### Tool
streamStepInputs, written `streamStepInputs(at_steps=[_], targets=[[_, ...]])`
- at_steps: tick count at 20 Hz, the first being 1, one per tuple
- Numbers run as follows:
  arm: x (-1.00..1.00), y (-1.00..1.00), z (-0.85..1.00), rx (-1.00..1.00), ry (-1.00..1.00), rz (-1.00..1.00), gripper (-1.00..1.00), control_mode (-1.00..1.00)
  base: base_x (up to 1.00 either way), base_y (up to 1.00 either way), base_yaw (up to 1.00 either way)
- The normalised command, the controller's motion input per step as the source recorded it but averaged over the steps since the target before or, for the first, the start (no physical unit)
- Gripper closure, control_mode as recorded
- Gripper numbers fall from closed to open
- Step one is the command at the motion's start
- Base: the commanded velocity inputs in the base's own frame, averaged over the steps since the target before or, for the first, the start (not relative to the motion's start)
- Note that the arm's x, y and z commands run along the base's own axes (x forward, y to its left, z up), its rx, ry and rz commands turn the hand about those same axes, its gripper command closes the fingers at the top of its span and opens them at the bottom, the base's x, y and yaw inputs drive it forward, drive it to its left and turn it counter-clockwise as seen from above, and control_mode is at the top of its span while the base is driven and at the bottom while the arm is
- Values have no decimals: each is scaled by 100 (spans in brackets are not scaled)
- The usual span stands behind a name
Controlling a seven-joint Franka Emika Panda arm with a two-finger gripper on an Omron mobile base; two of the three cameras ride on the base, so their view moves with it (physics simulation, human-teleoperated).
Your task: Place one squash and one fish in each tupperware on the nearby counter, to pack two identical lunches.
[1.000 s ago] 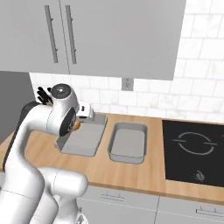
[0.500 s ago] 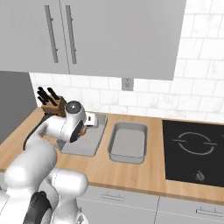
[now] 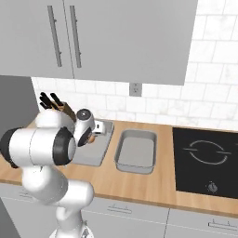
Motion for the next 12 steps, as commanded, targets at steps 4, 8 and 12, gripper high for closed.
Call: streamStepInputs(at_steps=[4, 8, 12], targets=[[68, 0, -24, 0, 3, 0, -100, -100, 0, 0, 0], [-18, 0, 19, 0, -4, 0, -100, -100, 0, 0, 0], [-41, 1, 92, 0, -13, 0, -100, -100, 0, 0, 0]])
